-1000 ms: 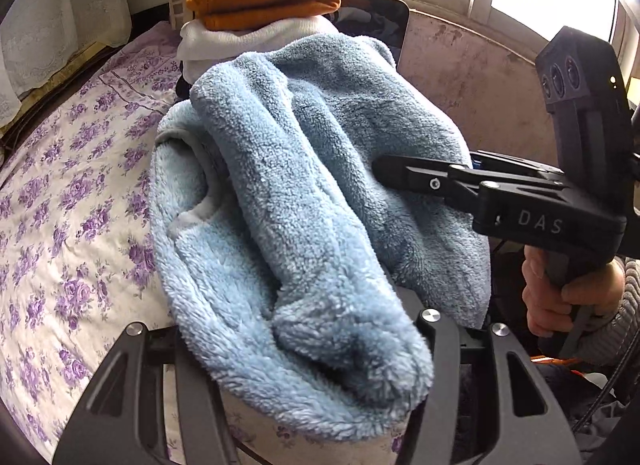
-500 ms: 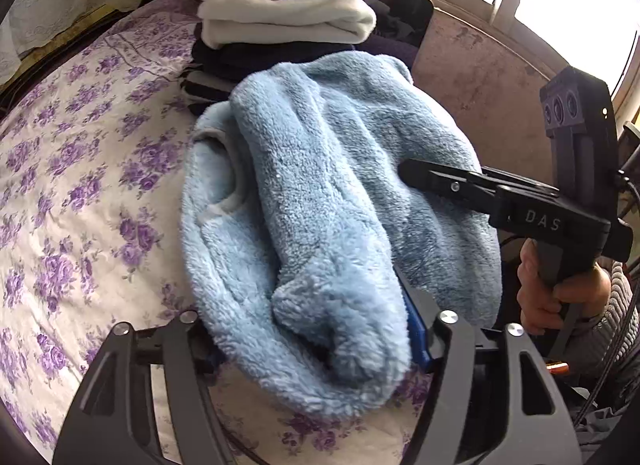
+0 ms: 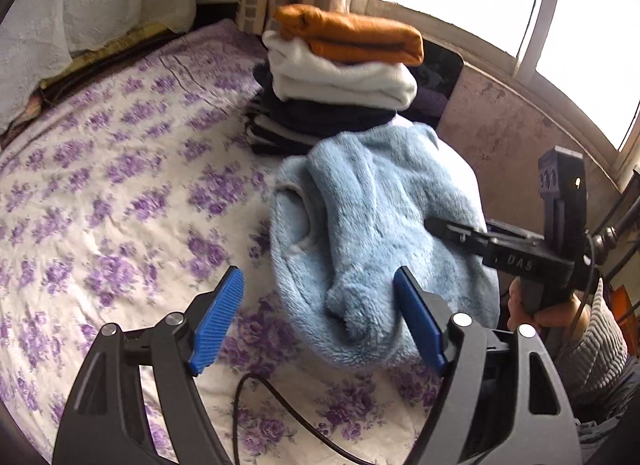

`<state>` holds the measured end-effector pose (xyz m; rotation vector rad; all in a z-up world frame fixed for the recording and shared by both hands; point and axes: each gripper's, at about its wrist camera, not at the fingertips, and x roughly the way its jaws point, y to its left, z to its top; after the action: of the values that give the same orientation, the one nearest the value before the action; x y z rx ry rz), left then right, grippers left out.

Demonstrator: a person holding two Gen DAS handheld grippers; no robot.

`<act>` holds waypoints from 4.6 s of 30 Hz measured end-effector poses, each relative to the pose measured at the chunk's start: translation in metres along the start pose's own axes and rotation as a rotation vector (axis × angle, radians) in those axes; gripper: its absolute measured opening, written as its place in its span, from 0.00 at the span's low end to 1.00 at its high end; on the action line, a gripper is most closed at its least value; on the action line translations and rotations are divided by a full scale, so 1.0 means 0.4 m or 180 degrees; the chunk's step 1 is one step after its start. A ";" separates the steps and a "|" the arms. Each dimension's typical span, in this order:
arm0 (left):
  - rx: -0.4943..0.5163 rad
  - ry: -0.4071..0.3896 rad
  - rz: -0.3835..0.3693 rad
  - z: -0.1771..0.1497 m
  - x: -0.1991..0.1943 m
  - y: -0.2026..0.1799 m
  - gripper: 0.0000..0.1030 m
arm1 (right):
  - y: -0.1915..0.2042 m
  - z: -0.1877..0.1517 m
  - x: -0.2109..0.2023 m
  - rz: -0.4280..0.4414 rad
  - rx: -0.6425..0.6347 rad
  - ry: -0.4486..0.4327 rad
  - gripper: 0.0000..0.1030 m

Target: Fold small clothes

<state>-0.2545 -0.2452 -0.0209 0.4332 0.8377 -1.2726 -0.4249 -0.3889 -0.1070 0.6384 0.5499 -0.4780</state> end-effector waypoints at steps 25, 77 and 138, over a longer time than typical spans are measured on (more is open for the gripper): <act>0.0106 0.0347 0.0371 -0.010 0.128 -0.012 0.89 | 0.057 0.127 -0.141 -0.0604 -0.0492 -0.0606 0.48; 0.0217 0.0694 0.0624 -0.094 0.146 0.006 0.96 | 0.163 -0.115 -0.058 -0.0906 -0.1142 0.0309 0.45; -0.0705 0.0331 0.0565 -0.093 0.076 -0.052 0.95 | 0.300 -0.039 -0.201 -0.0366 -0.0235 -0.0552 0.85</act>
<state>-0.2837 -0.2447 -0.0644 0.3890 0.9943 -0.9881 -0.4223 -0.2742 -0.0180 0.4911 0.4390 -0.6123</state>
